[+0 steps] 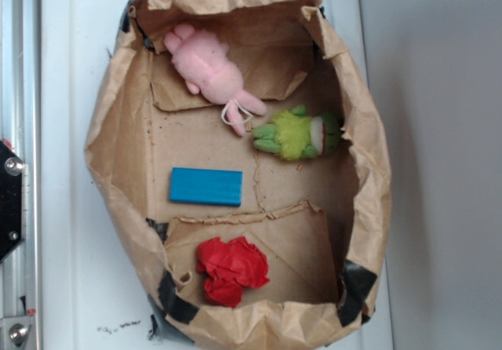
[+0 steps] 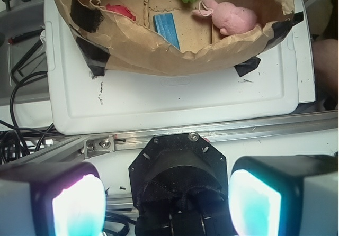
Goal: Grab the pink bunny.
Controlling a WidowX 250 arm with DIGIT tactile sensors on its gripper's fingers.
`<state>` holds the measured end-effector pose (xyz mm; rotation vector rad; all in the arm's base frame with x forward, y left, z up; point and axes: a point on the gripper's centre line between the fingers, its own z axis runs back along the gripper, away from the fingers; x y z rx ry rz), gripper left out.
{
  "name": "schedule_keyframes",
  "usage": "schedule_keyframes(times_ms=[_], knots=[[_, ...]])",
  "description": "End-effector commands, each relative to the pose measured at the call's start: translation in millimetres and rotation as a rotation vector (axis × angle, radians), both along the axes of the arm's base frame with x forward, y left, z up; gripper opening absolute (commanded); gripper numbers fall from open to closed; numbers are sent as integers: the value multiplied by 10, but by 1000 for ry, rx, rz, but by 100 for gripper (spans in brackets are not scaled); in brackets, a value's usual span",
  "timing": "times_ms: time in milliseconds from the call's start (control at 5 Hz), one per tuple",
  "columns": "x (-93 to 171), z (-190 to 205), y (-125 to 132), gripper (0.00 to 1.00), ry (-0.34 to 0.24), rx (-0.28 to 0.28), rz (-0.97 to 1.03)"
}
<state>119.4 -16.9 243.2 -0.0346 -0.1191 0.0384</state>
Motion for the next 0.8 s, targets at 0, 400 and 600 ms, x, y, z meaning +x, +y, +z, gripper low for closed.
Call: schedule_keyframes(times_ms=[0,400,600], knots=[[0,0,0,100,0,0,0],[908,-128,345,100,-104,11,-52],[1118,-306,448,100,-175,59,-74]])
